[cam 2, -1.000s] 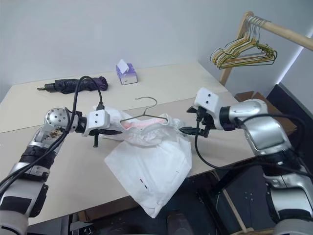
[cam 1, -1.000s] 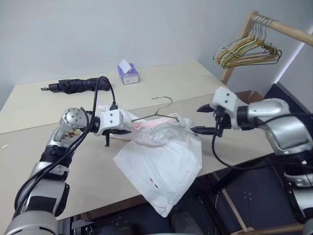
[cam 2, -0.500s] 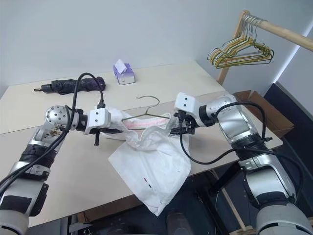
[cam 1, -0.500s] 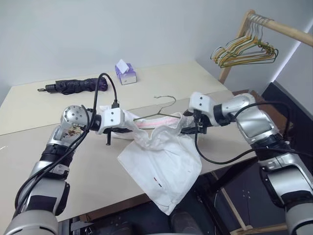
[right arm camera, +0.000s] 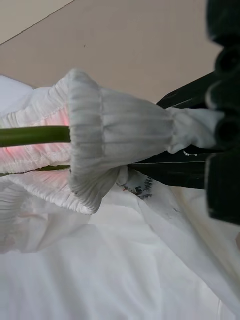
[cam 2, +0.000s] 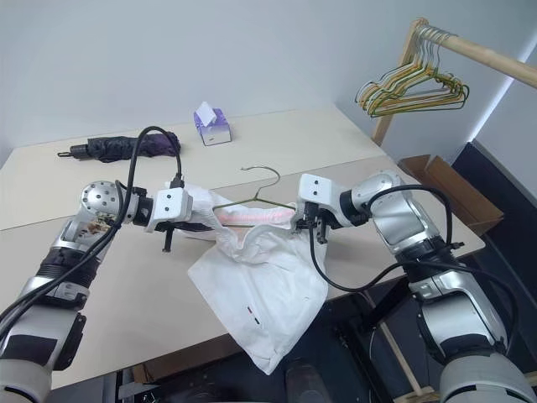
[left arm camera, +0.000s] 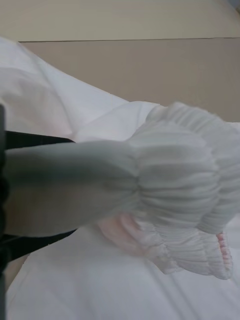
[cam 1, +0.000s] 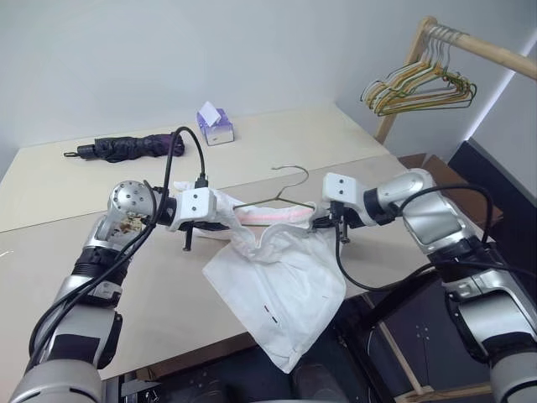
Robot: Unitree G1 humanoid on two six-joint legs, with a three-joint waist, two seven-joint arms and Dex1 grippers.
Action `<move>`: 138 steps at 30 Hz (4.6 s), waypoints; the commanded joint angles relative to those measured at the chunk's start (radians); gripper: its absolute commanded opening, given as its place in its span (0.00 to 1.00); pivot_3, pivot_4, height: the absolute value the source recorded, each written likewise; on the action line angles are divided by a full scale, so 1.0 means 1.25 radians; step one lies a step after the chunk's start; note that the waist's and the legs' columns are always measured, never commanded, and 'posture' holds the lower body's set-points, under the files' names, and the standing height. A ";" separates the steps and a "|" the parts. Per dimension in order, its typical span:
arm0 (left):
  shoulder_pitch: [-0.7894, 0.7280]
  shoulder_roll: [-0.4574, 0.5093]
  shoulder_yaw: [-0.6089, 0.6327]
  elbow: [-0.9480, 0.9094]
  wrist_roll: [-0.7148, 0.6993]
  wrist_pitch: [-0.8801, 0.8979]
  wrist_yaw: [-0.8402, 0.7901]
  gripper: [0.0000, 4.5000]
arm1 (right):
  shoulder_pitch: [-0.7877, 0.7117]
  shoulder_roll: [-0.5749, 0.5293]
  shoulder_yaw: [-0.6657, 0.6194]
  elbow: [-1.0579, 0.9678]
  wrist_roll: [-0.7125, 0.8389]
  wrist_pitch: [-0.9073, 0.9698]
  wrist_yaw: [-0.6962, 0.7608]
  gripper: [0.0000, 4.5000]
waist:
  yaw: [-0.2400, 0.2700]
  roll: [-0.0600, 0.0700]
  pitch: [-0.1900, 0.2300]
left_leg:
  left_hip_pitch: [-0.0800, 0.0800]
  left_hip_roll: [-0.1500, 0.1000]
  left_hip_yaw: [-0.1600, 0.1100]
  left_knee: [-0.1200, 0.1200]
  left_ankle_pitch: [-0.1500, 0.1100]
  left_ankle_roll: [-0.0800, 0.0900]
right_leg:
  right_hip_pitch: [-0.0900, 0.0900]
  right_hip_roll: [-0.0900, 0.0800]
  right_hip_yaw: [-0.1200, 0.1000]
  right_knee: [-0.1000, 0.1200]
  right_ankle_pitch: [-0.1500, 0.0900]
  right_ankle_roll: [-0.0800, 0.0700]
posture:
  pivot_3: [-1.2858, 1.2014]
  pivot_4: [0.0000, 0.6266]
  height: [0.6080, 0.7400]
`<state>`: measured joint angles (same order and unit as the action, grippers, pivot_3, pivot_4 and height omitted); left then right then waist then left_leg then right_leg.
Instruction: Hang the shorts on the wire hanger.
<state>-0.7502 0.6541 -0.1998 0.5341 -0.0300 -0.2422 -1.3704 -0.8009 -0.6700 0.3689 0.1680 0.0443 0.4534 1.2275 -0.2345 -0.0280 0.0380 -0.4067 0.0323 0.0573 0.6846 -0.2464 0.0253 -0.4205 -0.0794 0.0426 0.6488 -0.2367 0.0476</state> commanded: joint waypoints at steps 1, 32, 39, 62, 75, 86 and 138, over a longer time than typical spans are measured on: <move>-0.031 -0.031 0.082 0.002 -0.118 0.055 -0.004 0.25 | 0.030 -0.015 -0.079 -0.100 0.051 0.080 -0.025 0.00 | 0.001 0.000 0.000 | 0.000 0.000 0.000 0.000 0.000 0.000 | 0.000 0.000 0.000 0.000 0.000 0.000 | 0.42 0.00 1.00; 0.059 -0.176 0.305 -0.612 -0.569 0.634 0.515 1.00 | 0.082 0.207 -0.844 -0.307 0.053 0.929 -0.823 0.00 | -0.035 0.004 -0.003 | 0.000 -0.003 -0.001 0.001 0.000 0.000 | 0.001 -0.002 0.001 0.000 0.001 0.002 | 0.37 0.02 1.00; 0.057 -0.174 0.291 -0.606 -0.557 0.626 0.517 1.00 | -0.150 0.162 -0.956 -0.136 -0.040 0.929 -0.977 0.00 | -0.085 0.009 -0.004 | 0.001 -0.004 -0.001 0.001 0.000 0.000 | 0.003 -0.002 0.002 -0.001 0.001 0.002 | 0.37 0.02 1.00; 0.042 -0.159 0.269 -0.551 -0.515 0.579 0.444 1.00 | -0.323 0.052 -1.071 0.095 -0.040 0.763 -1.126 0.00 | -0.152 0.011 -0.003 | 0.018 -0.004 -0.001 -0.007 -0.002 0.003 | 0.025 -0.003 0.001 -0.015 0.000 0.005 | 0.37 0.01 1.00; 0.052 -0.165 0.269 -0.563 -0.510 0.581 0.455 1.00 | -0.248 0.128 -1.083 0.050 -0.009 0.714 -1.172 0.56 | -0.152 0.012 -0.002 | 0.019 -0.004 -0.001 -0.007 -0.002 0.003 | 0.026 -0.003 0.002 -0.015 0.000 0.006 | 0.38 0.01 1.00; 0.049 -0.161 0.267 -0.560 -0.506 0.580 0.456 1.00 | -0.095 0.146 -0.901 -0.061 -0.051 0.511 -1.194 1.00 | -0.150 0.012 -0.002 | 0.018 -0.004 -0.001 -0.007 -0.002 0.003 | 0.026 -0.003 0.002 -0.016 -0.001 0.008 | 0.38 0.02 1.00; 0.614 0.027 0.328 -0.869 -0.299 0.535 0.517 1.00 | 0.145 0.080 -0.224 -0.028 0.175 -0.258 -0.127 1.00 | 0.163 0.005 0.005 | 0.013 0.001 0.008 -0.008 0.000 0.000 | 0.014 0.001 0.001 -0.015 0.005 -0.001 | 0.51 0.02 1.00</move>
